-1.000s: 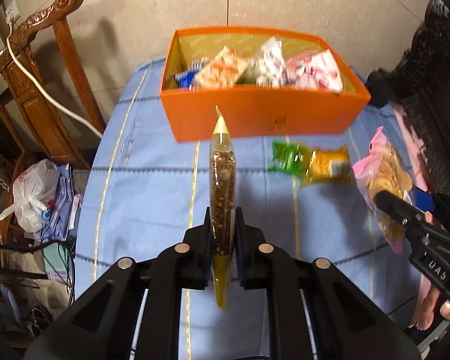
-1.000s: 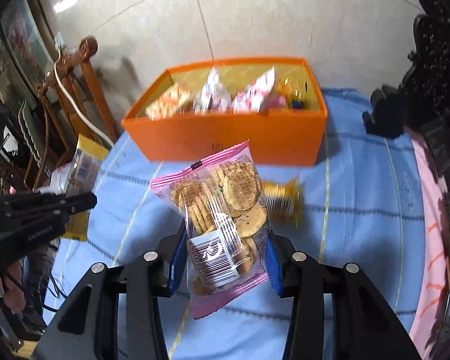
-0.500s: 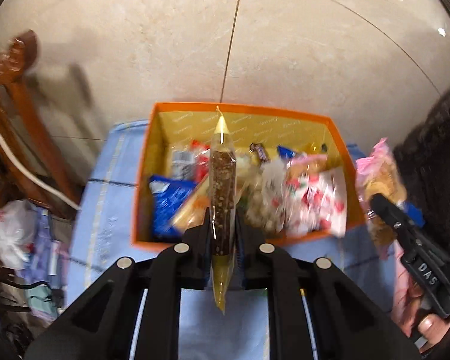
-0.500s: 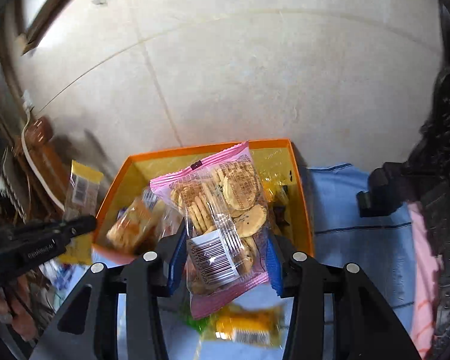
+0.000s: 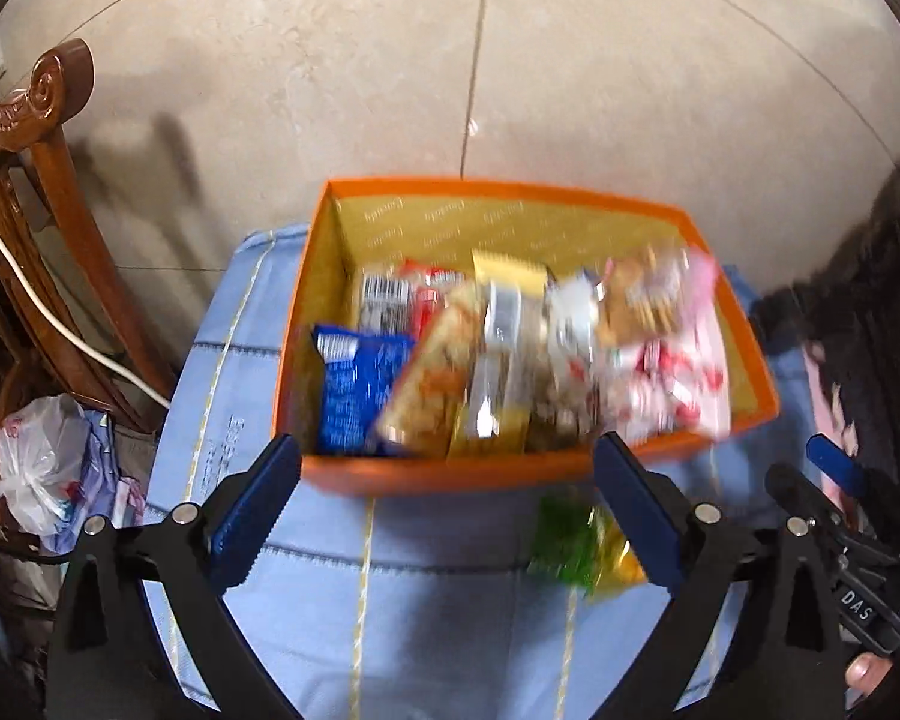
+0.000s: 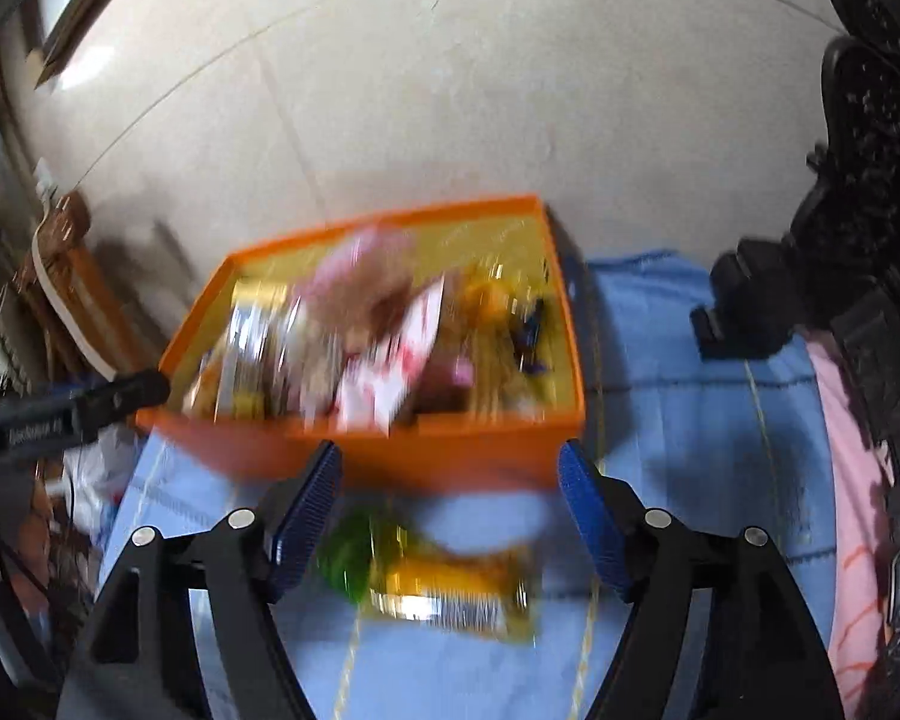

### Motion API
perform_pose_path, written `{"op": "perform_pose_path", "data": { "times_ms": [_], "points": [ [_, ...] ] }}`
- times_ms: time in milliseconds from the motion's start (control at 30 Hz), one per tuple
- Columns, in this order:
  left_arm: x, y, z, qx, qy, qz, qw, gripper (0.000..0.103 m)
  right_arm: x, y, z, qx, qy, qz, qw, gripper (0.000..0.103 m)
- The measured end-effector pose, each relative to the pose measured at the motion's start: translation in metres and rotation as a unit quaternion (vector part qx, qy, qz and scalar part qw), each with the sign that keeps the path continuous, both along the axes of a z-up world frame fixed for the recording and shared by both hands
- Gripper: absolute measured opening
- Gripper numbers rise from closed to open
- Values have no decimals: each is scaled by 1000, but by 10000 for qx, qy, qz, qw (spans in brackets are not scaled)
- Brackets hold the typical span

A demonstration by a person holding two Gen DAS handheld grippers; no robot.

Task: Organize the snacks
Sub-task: 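Move both tools back over the last two snacks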

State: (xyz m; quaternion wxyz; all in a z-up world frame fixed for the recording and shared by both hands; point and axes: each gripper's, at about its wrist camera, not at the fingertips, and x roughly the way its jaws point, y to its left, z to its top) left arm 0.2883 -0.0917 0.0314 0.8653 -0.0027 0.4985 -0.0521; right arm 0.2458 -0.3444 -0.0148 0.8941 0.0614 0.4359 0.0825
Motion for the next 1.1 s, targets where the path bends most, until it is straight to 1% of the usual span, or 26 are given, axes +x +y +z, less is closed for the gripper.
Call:
{"op": "perform_pose_path", "data": {
  "times_ms": [67,133,200,267,367,433,467,600,733,833,933,967,1000,1033,1067,1100],
  "points": [
    [-16,1,-7,84,88,-46,9999,96,-11,4,-16,-211,205,214,9993,75],
    [-27,3,-13,78,179,-28,9998,96,-18,11,-33,-435,431,407,9973,75],
    [-38,6,-23,44,349,-24,9994,96,-23,17,-46,-587,567,509,9954,75],
    [-46,5,-36,21,534,-76,9985,96,-21,20,-61,-555,750,565,9940,75],
    [-49,-1,-53,196,754,-182,9968,96,-16,22,-75,-514,904,546,9931,75],
    [-49,-3,-60,255,830,-190,9960,96,-12,25,-85,-477,1045,502,9921,75],
    [-50,-4,-63,226,857,-178,9959,96,-9,25,-89,-422,1096,503,9918,75],
    [-50,-4,-70,179,953,-153,9952,96,-1,34,-101,-417,1154,496,9912,76],
    [-46,-1,-77,168,1041,-103,9944,96,5,46,-111,-577,1115,588,9903,81],
    [-45,0,-81,139,1127,-53,9935,96,7,53,-114,-789,1073,654,9889,80],
    [-45,-3,-85,187,1178,-119,9928,96,2,57,-113,-895,1074,760,9873,70],
    [-45,-4,-85,195,1178,-128,9928,96,-1,57,-111,-888,1063,760,9874,59],
    [-45,-6,-85,190,1182,-138,9927,96,-4,57,-107,-892,1035,709,9881,40],
    [-46,-6,-85,170,1191,-148,9926,96,-7,54,-103,-798,1024,612,9896,31],
    [-46,-7,-86,134,1210,-157,9924,96,-13,48,-99,-678,1035,521,9909,13],
    [-47,-9,-87,117,1241,-155,9921,96,-19,42,-96,-563,1066,464,9916,12]
  ]
}}
